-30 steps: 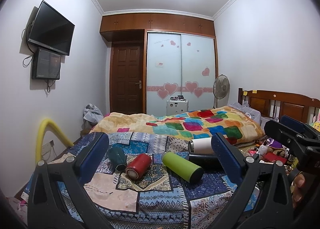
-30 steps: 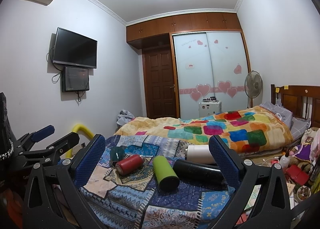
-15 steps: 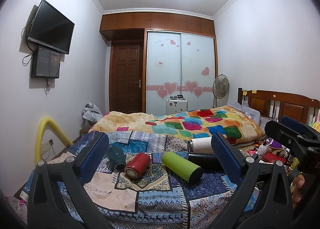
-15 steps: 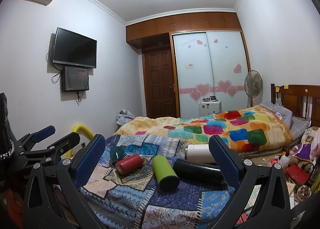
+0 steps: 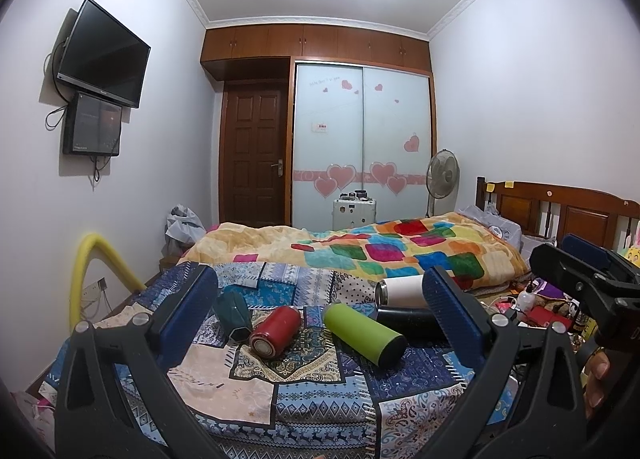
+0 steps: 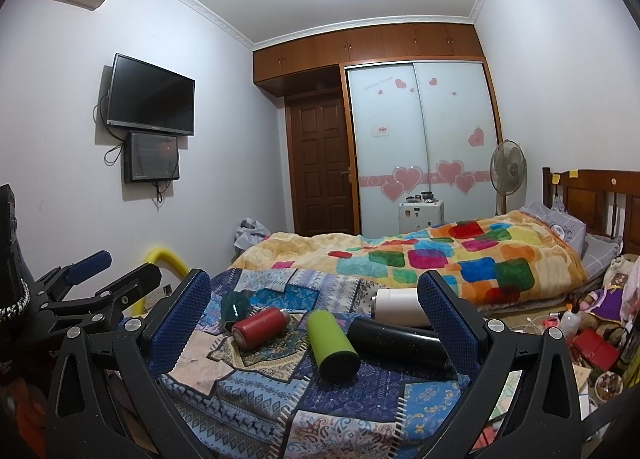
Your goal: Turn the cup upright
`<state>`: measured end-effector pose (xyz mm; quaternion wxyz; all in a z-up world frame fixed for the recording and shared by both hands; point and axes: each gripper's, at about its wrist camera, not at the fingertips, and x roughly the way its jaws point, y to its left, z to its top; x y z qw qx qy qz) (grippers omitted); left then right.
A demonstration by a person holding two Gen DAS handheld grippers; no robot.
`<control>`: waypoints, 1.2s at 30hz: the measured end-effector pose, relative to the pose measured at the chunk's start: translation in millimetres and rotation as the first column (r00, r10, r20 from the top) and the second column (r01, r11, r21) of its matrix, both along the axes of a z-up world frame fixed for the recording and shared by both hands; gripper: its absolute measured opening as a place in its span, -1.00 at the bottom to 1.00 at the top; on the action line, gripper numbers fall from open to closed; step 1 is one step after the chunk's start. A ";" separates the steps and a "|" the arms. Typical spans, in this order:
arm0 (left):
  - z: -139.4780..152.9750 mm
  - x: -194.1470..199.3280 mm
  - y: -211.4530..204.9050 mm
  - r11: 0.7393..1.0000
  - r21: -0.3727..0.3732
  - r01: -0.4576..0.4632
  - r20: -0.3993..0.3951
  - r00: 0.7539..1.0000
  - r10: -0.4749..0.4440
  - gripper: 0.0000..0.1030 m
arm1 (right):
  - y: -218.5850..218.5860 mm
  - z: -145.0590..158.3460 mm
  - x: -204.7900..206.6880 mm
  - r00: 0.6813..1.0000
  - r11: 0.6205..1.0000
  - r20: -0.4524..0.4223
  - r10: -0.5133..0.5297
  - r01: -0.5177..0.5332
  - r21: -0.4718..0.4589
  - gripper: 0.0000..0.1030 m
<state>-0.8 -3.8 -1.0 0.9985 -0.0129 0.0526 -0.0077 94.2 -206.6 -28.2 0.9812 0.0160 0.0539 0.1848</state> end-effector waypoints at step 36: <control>-103.5 150.7 52.0 0.999 -0.034 -0.008 -0.308 0.951 -0.003 1.00 | 48.3 -114.5 211.6 0.828 0.951 -0.559 0.039 -0.202 -0.233 0.62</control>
